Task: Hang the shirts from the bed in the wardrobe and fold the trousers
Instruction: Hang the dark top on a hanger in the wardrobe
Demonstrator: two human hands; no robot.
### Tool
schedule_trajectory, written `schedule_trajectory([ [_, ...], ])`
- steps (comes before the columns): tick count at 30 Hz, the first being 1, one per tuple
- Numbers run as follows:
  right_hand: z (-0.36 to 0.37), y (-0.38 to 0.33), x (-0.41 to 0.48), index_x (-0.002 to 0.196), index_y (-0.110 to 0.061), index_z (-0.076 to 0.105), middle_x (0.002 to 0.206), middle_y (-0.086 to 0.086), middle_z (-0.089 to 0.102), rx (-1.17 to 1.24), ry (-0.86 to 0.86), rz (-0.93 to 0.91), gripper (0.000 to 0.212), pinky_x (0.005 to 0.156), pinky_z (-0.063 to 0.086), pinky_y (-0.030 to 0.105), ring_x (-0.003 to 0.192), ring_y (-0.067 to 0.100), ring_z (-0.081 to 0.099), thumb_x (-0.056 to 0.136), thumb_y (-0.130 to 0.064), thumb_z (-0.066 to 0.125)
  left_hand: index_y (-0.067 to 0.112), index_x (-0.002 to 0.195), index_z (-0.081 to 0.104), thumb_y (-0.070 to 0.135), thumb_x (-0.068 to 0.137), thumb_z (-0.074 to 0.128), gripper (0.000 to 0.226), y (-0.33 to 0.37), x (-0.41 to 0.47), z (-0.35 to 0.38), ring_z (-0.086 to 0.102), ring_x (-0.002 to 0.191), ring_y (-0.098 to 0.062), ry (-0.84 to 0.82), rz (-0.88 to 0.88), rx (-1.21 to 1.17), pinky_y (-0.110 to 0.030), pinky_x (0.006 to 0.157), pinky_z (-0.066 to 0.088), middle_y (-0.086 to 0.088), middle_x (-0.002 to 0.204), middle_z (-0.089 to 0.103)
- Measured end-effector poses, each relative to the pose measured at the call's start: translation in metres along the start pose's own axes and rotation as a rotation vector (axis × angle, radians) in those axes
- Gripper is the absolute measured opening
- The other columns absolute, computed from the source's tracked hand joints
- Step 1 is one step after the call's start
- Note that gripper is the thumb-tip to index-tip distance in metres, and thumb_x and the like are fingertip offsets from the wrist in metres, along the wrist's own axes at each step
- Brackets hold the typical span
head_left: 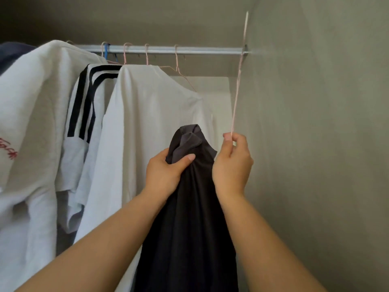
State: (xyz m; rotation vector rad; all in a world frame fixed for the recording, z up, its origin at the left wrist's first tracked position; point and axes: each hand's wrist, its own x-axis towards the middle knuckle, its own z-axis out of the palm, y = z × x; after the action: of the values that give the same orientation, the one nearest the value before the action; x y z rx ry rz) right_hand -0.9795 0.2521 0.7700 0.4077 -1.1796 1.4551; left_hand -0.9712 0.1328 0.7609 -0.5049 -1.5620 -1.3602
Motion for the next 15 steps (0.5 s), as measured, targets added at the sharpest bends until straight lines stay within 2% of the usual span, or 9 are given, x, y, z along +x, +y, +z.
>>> schedule_trajectory([
  [3, -0.028, 0.008, -0.047, 0.093, -0.029, 0.061, 0.072, -0.019, 0.057, 0.136, -0.041, 0.060, 0.022, 0.059, 0.037, -0.001, 0.069, -0.013, 0.054, 0.099, -0.023, 0.041, 0.024, 0.085, 0.069, 0.031, 0.085, 0.068, 0.007, 0.006, -0.028, -0.006, 0.069, 0.077, -0.007, -0.002, -0.026, -0.042, -0.018, 0.066, 0.054, 0.010, 0.079, 0.073],
  [5, -0.046, 0.012, -0.075, 0.092, -0.033, 0.062, 0.082, -0.024, 0.061, 0.194, -0.062, 0.087, 0.024, 0.068, 0.036, -0.005, 0.081, -0.020, 0.053, 0.099, -0.020, 0.042, 0.026, 0.087, 0.068, 0.029, 0.088, 0.065, 0.004, 0.011, -0.048, -0.008, 0.069, 0.078, -0.004, -0.013, -0.057, -0.109, -0.013, 0.062, 0.052, 0.012, 0.082, 0.073],
  [6, -0.055, 0.015, -0.087, 0.090, -0.034, 0.062, 0.081, -0.026, 0.061, 0.212, -0.062, 0.093, 0.026, 0.069, 0.037, -0.004, 0.082, -0.019, 0.054, 0.098, -0.019, 0.043, 0.025, 0.091, 0.068, 0.028, 0.089, 0.064, 0.005, 0.013, -0.059, -0.009, 0.070, 0.081, -0.006, -0.028, -0.101, -0.176, -0.014, 0.064, 0.053, 0.010, 0.085, 0.074],
  [8, -0.072, 0.023, -0.111, 0.086, -0.037, 0.063, 0.068, -0.027, 0.058, 0.234, -0.079, 0.125, 0.029, 0.065, 0.040, 0.004, 0.071, -0.008, 0.057, 0.098, -0.018, 0.045, 0.020, 0.098, 0.067, 0.026, 0.091, 0.062, 0.012, 0.014, -0.080, -0.009, 0.071, 0.086, -0.013, -0.066, -0.235, -0.335, -0.022, 0.069, 0.057, 0.002, 0.092, 0.075],
  [10, -0.085, 0.032, -0.135, 0.082, -0.040, 0.064, 0.057, -0.024, 0.051, 0.252, -0.140, 0.192, 0.031, 0.059, 0.038, 0.012, 0.060, -0.002, 0.048, 0.098, -0.020, 0.046, 0.014, 0.103, 0.066, 0.027, 0.091, 0.060, 0.018, 0.013, -0.100, -0.010, 0.071, 0.088, -0.019, -0.078, -0.366, -0.433, -0.028, 0.069, 0.058, -0.005, 0.095, 0.074],
  [13, -0.100, 0.040, -0.169, 0.081, -0.039, 0.068, 0.058, -0.019, 0.052, 0.331, -0.223, 0.327, 0.033, 0.060, 0.037, 0.020, 0.061, 0.000, 0.044, 0.098, -0.020, 0.047, 0.011, 0.103, 0.066, 0.029, 0.091, 0.060, 0.022, 0.009, -0.129, -0.012, 0.071, 0.083, -0.022, -0.043, -0.482, -0.466, -0.030, 0.064, 0.057, -0.010, 0.093, 0.074],
  [15, -0.111, 0.043, -0.185, 0.081, -0.036, 0.068, 0.068, -0.016, 0.059, 0.356, -0.261, 0.390, 0.032, 0.066, 0.044, 0.025, 0.068, 0.006, 0.052, 0.098, -0.019, 0.046, 0.010, 0.101, 0.067, 0.029, 0.091, 0.060, 0.022, 0.005, -0.152, -0.011, 0.071, 0.079, -0.022, -0.031, -0.532, -0.446, -0.029, 0.064, 0.057, -0.010, 0.090, 0.074],
])
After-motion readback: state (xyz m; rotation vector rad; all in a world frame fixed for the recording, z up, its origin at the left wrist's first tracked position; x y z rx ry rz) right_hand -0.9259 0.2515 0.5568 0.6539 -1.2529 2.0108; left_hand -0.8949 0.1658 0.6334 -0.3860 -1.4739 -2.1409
